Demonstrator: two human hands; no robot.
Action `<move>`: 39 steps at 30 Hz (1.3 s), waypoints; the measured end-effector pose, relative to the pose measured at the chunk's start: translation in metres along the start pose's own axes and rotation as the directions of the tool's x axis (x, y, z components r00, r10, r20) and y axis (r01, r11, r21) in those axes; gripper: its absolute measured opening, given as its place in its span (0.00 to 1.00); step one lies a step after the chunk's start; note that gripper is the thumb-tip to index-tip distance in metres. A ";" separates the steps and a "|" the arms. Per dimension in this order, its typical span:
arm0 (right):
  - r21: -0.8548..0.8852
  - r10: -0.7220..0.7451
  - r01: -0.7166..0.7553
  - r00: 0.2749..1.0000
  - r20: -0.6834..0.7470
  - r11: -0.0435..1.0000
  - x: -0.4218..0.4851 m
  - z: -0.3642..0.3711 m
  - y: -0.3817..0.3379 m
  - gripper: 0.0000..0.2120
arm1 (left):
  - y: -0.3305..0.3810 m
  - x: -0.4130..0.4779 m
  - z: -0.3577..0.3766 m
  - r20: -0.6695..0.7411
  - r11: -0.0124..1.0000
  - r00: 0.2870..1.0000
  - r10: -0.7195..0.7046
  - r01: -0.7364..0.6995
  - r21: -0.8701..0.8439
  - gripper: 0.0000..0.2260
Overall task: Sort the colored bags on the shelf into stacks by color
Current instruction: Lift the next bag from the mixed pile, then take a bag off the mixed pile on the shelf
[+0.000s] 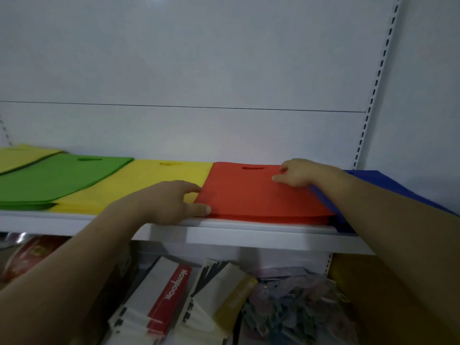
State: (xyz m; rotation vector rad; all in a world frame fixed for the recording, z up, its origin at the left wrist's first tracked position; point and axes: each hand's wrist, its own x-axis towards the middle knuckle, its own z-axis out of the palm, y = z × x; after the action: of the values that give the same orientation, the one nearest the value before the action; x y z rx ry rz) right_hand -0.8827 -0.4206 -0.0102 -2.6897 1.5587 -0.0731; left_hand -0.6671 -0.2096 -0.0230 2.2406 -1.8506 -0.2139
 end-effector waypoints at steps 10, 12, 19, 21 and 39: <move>0.035 -0.170 0.174 0.980 -0.100 0.984 -0.003 -0.015 -0.119 0.30 | -0.067 -0.040 -0.022 -0.187 0.995 0.982 -0.039 0.022 -0.094 0.32; 0.051 -0.199 0.206 0.973 -0.116 0.977 -0.003 -0.014 -0.155 0.30 | -0.095 -0.055 -0.030 -0.211 0.994 0.976 -0.048 0.027 -0.101 0.32; 0.145 -0.280 0.296 0.952 -0.123 0.944 0.000 -0.012 -0.311 0.32 | -0.217 -0.121 -0.069 -0.264 0.990 0.955 -0.137 0.124 -0.064 0.32; 0.145 -0.316 0.335 0.938 -0.139 0.931 -0.001 -0.012 -0.359 0.32 | -0.251 -0.141 -0.081 -0.266 0.986 0.950 -0.164 0.154 -0.058 0.32; 0.118 -0.453 0.461 0.887 -0.086 0.880 0.071 0.003 -0.622 0.33 | -0.465 -0.191 -0.146 -0.337 0.922 0.858 -0.388 0.356 -0.155 0.29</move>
State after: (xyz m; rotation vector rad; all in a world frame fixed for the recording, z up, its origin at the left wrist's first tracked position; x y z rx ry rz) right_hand -0.3083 -0.1733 0.0203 -2.8992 0.8519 -0.2576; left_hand -0.2261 0.0726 -0.0122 2.3638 -1.1906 0.0562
